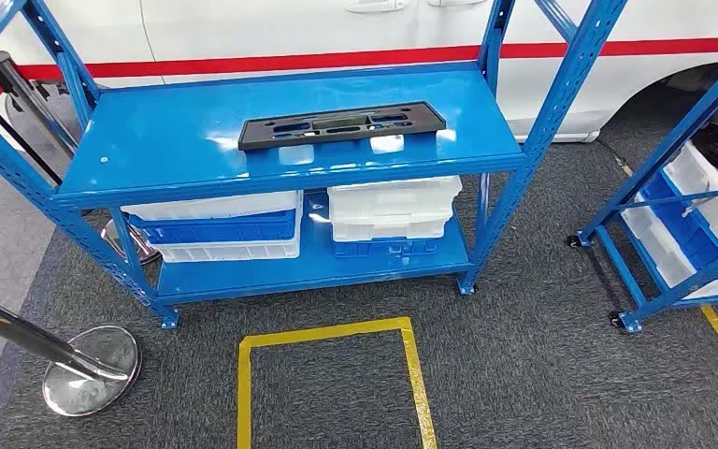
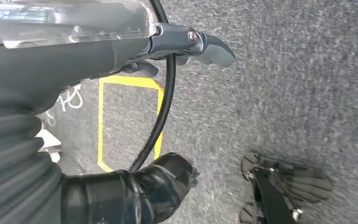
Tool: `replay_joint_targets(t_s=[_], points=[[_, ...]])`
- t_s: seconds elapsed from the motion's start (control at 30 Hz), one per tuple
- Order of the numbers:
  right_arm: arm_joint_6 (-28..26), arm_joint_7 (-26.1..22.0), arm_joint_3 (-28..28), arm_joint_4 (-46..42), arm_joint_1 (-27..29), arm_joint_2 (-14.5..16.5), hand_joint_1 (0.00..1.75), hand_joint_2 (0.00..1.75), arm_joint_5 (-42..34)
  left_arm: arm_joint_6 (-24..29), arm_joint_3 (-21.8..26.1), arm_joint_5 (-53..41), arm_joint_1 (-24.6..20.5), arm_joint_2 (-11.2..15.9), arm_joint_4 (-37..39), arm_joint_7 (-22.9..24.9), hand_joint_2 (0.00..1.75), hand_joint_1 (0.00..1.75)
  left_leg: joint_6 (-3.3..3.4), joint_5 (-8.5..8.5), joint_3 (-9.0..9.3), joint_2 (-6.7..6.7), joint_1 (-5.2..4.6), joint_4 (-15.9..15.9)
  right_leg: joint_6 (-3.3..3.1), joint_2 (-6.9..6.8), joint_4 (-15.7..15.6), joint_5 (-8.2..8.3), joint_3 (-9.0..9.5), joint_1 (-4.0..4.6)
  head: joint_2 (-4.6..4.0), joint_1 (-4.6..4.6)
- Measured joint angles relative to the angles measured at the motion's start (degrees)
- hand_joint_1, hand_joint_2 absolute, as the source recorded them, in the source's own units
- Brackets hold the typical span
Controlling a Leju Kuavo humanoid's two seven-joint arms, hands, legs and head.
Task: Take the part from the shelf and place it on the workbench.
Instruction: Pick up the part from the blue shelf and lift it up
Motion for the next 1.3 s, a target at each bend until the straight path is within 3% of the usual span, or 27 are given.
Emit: replay_joint_targets(t_s=[0.2, 0.23, 0.33, 0.37, 0.73, 1.0, 1.3], points=[[-0.4, 1.9, -4.1, 1.3, -1.2, 0.3, 0.0, 1.75, 2.4, -0.6, 4.7, -7.7, 0.0, -2.0, -1.2, 2.2, 1.75, 0.0, 0.0, 0.0, 0.01, 0.0, -0.01, 0.0, 0.0, 0.0, 0.0, 0.0, 0.0, 0.0, 0.0, 0.0], [-0.6, 2.1, -5.1, 1.5, -1.4, 0.4, 0.0, 1.75, 2.8, -0.8, 5.9, -9.3, 0.0, -2.3, -1.3, 2.6, 1.31, 0.0, 0.0, 0.0, 0.02, 0.0, -0.01, 0.0, 0.0, 0.0, 0.0, 0.0, 0.0, 0.0, 0.0, 0.0], [-0.6, 2.3, -7.9, 1.6, -1.3, 0.5, 0.0, 0.44, 3.7, -0.9, 9.3, -13.5, -0.2, -3.1, -1.4, 3.7, 0.0, 0.0, 0.0, 0.0, 0.03, 0.0, -0.01, 0.0, 0.0, 0.0, 0.0, 0.0, 0.0, 0.0, 0.0, 0.0], [-0.3, 2.3, -8.9, 1.1, -1.2, 0.6, 0.0, 0.0, 3.9, -1.0, 10.4, -14.8, -0.3, -3.3, -1.4, 3.9, 0.0, 0.0, 0.0, 0.0, 0.03, 0.0, -0.01, 0.0, 0.0, 0.0, 0.0, 0.0, 0.0, 0.0, 0.0, 0.0], [7.4, 2.2, -18.1, -11.7, -0.3, 3.1, 0.0, 0.0, 4.0, -1.9, 19.5, -25.0, -1.0, -4.6, -1.4, 5.7, 0.0, 0.0, 0.0, 0.0, 0.03, 0.02, -0.02, 0.0, 0.04, 0.01, 0.0, 0.03, 0.03, 0.0, 0.0, 0.01], [10.2, -0.6, -18.1, -25.3, 1.8, 2.8, 0.0, 0.0, 0.7, -3.0, 26.5, -32.8, -1.8, -5.3, -1.4, 6.1, 0.0, 0.0, 0.02, -0.01, 0.02, 0.02, -0.03, 0.1, 0.06, 0.01, 0.0, 0.04, 0.03, -0.01, 0.0, 0.0], [10.9, -4.7, -13.4, -40.2, 4.8, -0.2, 0.0, 0.0, -2.8, -4.4, 33.9, -41.3, -2.7, -6.0, -1.4, 5.8, 0.0, 0.0, 0.05, -0.03, 0.0, 0.03, -0.03, 0.2, 0.11, 0.02, 0.0, 0.07, 0.05, -0.01, 0.0, 0.0]])
